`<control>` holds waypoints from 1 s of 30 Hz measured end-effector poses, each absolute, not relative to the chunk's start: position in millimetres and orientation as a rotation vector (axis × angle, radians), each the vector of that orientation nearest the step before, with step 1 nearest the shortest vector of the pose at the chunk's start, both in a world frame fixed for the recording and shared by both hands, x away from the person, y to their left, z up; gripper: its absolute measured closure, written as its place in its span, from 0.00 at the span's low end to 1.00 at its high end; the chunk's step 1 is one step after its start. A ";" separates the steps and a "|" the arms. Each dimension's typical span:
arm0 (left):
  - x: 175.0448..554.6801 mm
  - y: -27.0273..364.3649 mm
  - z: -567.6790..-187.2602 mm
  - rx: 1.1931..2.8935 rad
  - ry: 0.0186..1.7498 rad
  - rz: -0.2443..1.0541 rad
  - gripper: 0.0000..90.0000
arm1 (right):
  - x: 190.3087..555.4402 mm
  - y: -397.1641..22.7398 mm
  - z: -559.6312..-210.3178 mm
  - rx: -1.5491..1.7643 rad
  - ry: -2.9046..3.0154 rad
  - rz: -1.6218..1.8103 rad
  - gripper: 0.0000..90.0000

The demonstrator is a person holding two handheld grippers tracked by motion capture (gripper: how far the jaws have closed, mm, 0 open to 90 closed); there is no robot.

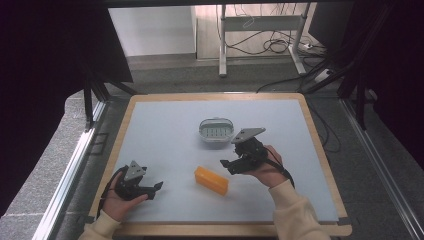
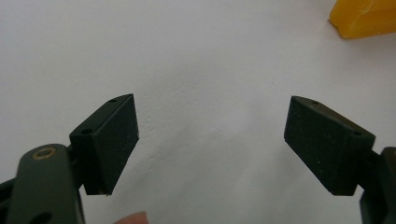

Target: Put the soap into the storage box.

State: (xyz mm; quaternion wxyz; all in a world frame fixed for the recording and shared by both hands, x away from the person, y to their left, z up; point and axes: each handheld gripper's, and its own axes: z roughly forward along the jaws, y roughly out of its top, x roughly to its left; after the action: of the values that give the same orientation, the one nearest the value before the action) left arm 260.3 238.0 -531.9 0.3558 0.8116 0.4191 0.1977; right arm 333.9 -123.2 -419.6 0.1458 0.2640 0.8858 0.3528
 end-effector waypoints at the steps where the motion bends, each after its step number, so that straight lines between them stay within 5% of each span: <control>1: 260.6 238.1 -532.0 2.097 1.083 0.510 0.20 | 333.8 -122.3 -419.8 0.759 2.555 1.007 0.26; 30: 260.6 236.5 -533.4 2.107 1.085 0.508 0.20 | 326.4 -61.0 -448.4 0.668 2.771 0.770 0.32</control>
State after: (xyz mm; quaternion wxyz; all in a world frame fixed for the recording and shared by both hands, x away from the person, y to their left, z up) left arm 260.6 236.5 -533.4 0.3511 0.8140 0.4192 0.1961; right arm 326.4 -61.0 -448.4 0.0941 0.2253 0.9343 0.2595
